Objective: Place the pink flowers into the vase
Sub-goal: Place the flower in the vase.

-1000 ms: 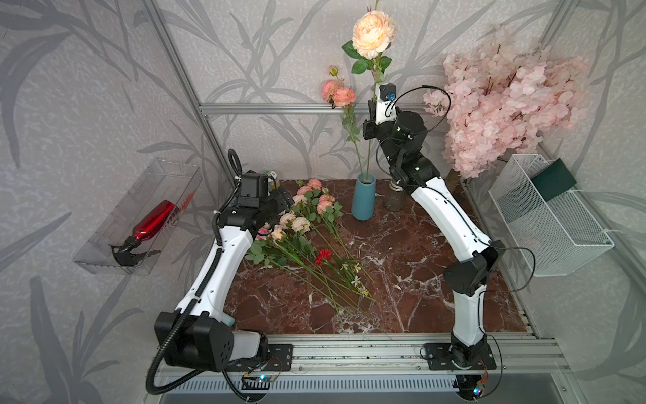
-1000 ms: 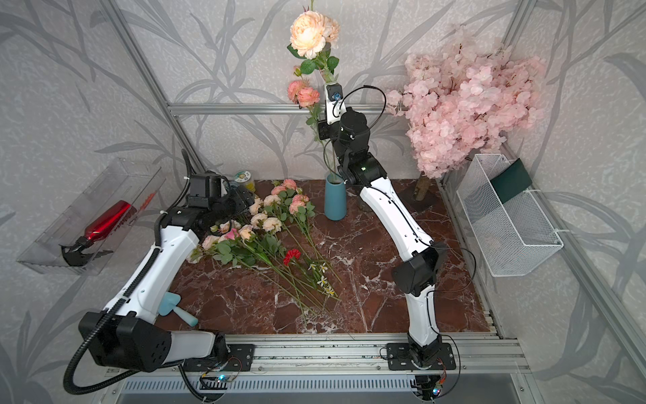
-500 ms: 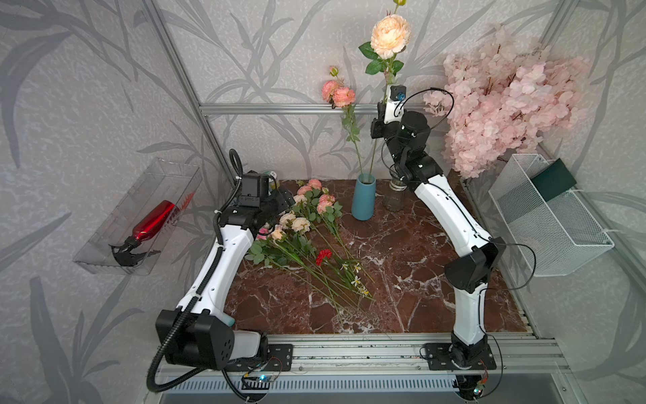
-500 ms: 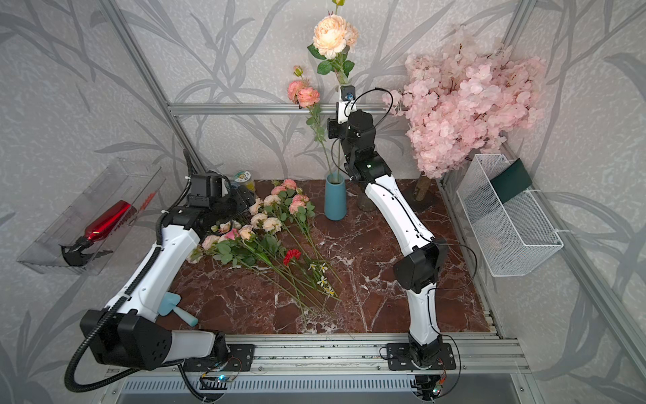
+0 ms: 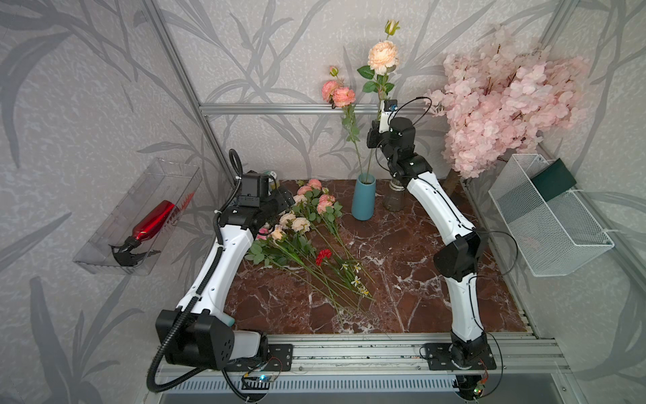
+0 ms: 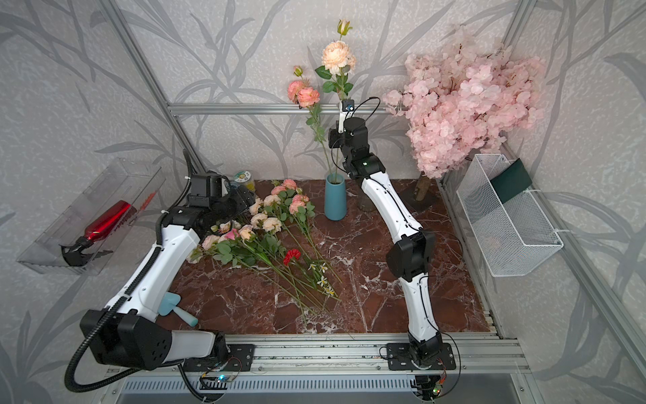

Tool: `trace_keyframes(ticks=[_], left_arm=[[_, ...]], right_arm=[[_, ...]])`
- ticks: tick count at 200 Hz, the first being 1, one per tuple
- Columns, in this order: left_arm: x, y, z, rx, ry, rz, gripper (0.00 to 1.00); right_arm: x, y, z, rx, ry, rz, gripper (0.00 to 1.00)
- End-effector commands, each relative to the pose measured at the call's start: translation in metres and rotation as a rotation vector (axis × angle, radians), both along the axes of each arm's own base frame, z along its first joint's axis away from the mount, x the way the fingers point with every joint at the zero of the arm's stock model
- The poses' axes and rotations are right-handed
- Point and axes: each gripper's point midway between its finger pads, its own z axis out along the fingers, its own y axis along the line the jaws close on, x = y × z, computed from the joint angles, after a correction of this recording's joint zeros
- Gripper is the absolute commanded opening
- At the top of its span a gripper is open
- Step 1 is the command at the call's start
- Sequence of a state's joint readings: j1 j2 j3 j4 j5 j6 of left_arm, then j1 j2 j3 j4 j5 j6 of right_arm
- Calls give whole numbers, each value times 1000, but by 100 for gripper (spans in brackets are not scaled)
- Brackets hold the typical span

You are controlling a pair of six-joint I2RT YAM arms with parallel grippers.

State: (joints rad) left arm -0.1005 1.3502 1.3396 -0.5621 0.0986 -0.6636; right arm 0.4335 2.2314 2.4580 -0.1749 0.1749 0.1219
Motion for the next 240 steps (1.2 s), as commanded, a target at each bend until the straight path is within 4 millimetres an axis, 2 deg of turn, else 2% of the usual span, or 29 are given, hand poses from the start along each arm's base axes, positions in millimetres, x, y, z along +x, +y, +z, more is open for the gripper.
trace_keyframes(ticks=[1, 93, 121, 147, 163, 176, 196, 240], left_arm=[[4, 4, -1, -3, -5, 20, 85], [4, 3, -4, -10, 5, 25, 85], [4, 4, -5, -14, 13, 35, 85], [4, 5, -7, -17, 29, 47, 86], [5, 6, -8, -18, 46, 55, 86], [5, 6, -9, -18, 59, 60, 86], [5, 8, -11, -15, 73, 76, 86], [0, 13, -10, 9, 103, 93, 86]], right_arm=[[3, 5, -13, 14, 63, 28, 0], [10, 8, -62, -31, 188, 39, 0], [6, 7, -70, -40, 217, 40, 9], [1, 4, -68, -45, 220, 40, 19], [-4, 3, -64, -45, 225, 43, 34], [-9, 1, -60, -42, 227, 46, 42], [-19, -1, -50, -32, 210, 55, 47], [-49, -12, -12, -21, 140, 59, 55]])
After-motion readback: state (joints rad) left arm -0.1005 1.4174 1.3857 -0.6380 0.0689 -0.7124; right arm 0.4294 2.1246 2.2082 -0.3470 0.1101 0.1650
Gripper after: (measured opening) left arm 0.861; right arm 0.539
